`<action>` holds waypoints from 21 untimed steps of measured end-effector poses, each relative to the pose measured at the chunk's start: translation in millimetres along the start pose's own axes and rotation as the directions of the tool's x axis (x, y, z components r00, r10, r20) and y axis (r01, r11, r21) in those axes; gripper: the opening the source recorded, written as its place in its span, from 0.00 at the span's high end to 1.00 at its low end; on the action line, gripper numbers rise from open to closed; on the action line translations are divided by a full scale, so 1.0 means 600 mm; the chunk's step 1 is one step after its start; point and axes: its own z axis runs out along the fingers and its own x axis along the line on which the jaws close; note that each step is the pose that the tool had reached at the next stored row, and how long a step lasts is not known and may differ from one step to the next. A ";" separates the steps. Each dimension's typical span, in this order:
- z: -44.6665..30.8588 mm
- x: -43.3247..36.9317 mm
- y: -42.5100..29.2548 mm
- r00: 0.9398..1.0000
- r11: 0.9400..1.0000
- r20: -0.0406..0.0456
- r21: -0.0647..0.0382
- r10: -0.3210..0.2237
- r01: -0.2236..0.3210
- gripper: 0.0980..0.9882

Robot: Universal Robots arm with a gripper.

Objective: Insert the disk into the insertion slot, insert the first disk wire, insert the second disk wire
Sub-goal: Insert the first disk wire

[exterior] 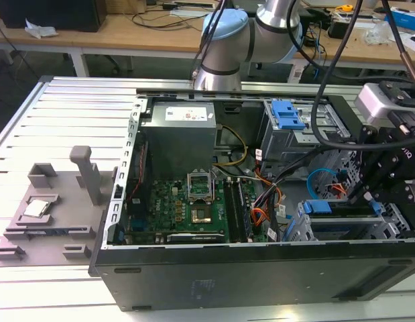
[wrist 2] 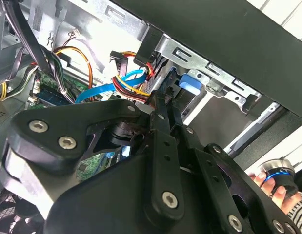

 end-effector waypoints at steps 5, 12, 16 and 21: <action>0.001 0.000 0.000 1.000 1.000 0.000 0.000 0.000 0.000 0.92; -0.002 0.000 0.000 1.000 1.000 0.000 0.000 0.000 0.000 0.84; -0.028 0.000 0.002 1.000 1.000 0.001 0.000 0.000 0.000 0.84; -0.049 -0.005 0.004 1.000 1.000 0.000 0.000 0.000 0.000 0.93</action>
